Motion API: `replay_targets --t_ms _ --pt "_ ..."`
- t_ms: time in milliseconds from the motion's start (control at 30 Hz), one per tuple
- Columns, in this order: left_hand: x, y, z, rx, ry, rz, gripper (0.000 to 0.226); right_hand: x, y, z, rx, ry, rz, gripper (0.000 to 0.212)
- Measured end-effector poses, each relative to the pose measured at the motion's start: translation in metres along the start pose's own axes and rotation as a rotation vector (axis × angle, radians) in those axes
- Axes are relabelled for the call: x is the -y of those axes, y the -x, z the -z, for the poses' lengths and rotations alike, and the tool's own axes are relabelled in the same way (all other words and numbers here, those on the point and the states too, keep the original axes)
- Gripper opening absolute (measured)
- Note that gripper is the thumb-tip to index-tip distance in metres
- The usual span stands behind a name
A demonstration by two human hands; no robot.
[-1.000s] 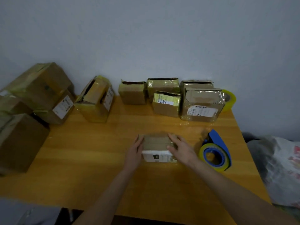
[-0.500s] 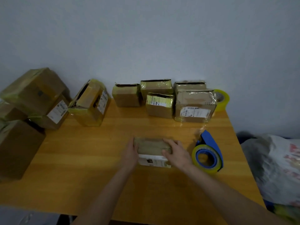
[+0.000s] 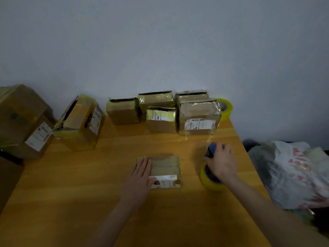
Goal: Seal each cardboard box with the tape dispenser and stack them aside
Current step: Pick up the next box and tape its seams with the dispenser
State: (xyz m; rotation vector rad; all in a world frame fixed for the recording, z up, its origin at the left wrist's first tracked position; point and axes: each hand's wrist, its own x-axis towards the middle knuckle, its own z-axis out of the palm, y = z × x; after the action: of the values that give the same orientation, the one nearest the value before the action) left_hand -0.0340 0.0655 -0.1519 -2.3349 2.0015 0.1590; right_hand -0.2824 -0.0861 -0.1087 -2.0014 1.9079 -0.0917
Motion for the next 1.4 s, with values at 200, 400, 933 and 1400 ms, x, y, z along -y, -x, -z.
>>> replay_targets --t_ms 200,400,933,1400 --pt "-0.001 0.0 0.001 -0.018 0.077 0.02 0.066 -0.05 -0.013 0.0 0.29 0.076 -0.18 0.025" --pt "0.008 -0.001 0.003 0.018 0.054 -0.02 0.059 -0.034 -0.022 0.005 0.343 -0.216 -0.164 0.034" --pt "0.013 0.001 -0.002 -0.139 0.253 -0.109 0.061 0.102 0.022 0.07 0.604 -0.426 0.494 0.054" --pt "0.004 -0.005 0.08 0.115 1.799 0.586 0.053 0.102 0.02 0.048 0.578 -0.298 0.597 0.059"
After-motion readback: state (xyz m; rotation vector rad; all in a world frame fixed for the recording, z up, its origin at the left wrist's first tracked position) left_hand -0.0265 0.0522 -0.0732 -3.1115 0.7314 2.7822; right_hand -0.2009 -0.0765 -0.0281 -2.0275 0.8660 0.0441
